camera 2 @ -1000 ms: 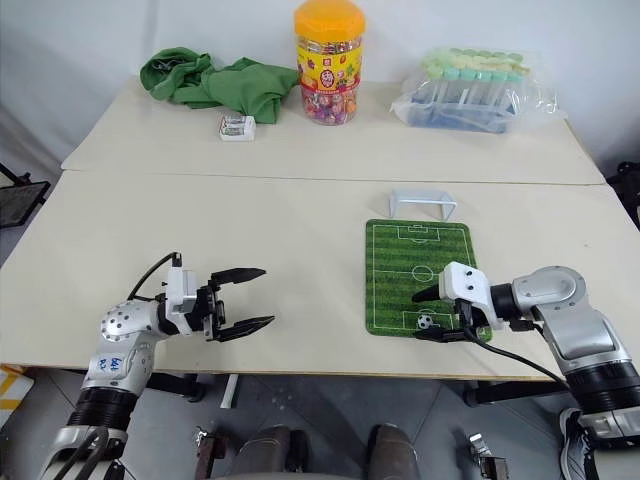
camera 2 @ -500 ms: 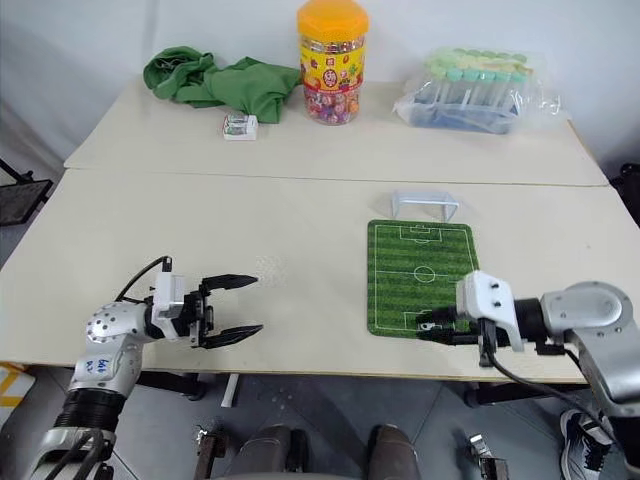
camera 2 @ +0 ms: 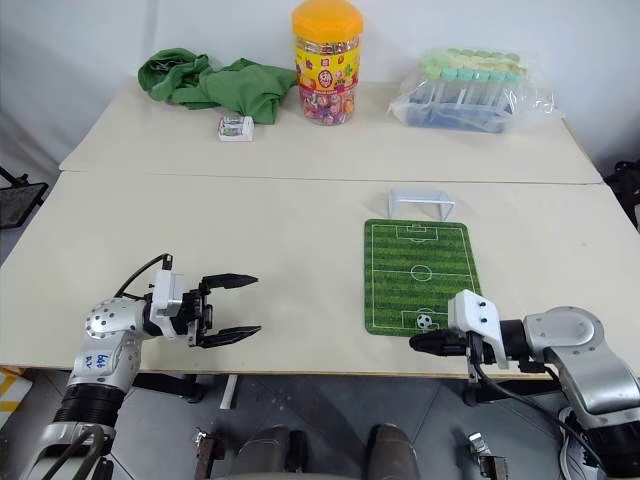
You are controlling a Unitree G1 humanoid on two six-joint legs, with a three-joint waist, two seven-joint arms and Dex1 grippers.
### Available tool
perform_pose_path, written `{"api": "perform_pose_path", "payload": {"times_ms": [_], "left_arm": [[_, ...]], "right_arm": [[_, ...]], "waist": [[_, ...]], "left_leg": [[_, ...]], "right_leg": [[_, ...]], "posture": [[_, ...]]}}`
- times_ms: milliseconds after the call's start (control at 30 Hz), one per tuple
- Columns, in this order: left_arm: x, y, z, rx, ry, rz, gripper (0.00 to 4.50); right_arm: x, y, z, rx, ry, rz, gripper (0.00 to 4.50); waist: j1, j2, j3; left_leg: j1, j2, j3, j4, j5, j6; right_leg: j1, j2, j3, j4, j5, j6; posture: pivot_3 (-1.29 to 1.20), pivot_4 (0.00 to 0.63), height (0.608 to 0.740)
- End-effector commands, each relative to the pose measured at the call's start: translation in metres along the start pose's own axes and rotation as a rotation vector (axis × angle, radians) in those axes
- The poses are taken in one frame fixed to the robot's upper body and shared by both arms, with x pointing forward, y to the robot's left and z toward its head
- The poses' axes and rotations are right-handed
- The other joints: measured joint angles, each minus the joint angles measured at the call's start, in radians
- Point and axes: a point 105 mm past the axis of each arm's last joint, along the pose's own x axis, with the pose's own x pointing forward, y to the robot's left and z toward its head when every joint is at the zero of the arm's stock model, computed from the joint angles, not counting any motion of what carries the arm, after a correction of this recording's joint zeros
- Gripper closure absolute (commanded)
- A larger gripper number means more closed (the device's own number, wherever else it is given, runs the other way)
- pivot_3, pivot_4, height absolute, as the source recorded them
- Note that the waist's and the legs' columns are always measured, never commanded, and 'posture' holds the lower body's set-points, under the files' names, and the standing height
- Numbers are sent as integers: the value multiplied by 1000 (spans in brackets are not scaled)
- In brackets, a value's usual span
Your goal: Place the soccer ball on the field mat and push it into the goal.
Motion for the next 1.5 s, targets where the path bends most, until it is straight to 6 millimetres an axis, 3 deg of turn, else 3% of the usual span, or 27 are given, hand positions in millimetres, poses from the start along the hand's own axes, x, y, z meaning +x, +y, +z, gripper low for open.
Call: {"api": "perform_pose_path", "payload": {"times_ms": [33, 233, 367, 500, 567, 667, 1033, 1333, 1500], "left_arm": [[-1, 2, 6, 19, -16, -3, 0], [1, 11, 7, 41, -17, 16, 0], [2, 20, 8, 54, -24, 51, 0], [3, 29, 9, 61, -49, 106, 0], [4, 34, 12, 65, -70, 132, 0], [3, 37, 15, 81, -79, 146, 0], [-5, 49, 40, 129, -144, 165, 0], [-20, 52, 56, 80, -128, 250, 0], [-24, 49, 49, 38, -75, 315, 0]], "right_arm": [[-5, -24, 3, -67, 2, -63, 4455], [-28, -96, 36, -196, -32, -331, 4455], [-43, -114, 60, -262, -78, -431, 4455], [-50, -111, 64, -247, -96, -452, 4455], [-59, -107, 51, -187, -66, -462, 4455], [-73, -100, 37, -129, -33, -475, 3879], [-131, -77, -5, 21, -31, -528, 99], [-164, -70, -24, 101, -53, -579, 38], [-167, -67, -43, 170, -38, -629, 38]], "waist": [[0, 0, 0], [-5, 0, 0], [2, 0, 0], [2, 0, 0], [1, 0, 0], [2, 0, 0], [-2, 0, 0], [-3, 0, 0], [-3, 0, 0]], "left_leg": [[0, 0, 0, 0, 0, 0], [0, 1, 1, 0, 0, -1], [-1, 0, 0, -1, 0, -1], [-3, 0, -1, -1, 0, 0], [-3, 0, -1, -1, 0, 0], [-3, -1, -2, -1, 0, 0], [-1, 0, 2, -1, 0, 0], [0, 0, 2, -1, 0, 0], [0, 1, 2, -1, 0, 0]], "right_leg": [[0, 0, 0, 0, 0, 0], [-1, 0, 0, 2, 0, 0], [-3, 0, 0, 2, 0, 0], [-3, 0, -2, 1, 0, 0], [-3, 0, -2, 1, 0, 0], [-3, 0, -2, 1, 0, 0], [-2, 0, 0, 1, 0, 0], [-2, 0, 1, 1, 0, 0], [-2, 0, 0, 1, 0, 0]], "posture": [[0, 150, 740], [0, 150, 740], [0, 150, 740], [0, 150, 740], [0, 150, 740], [0, 150, 740], [0, 150, 740], [0, 150, 740], [0, 150, 740]]}}
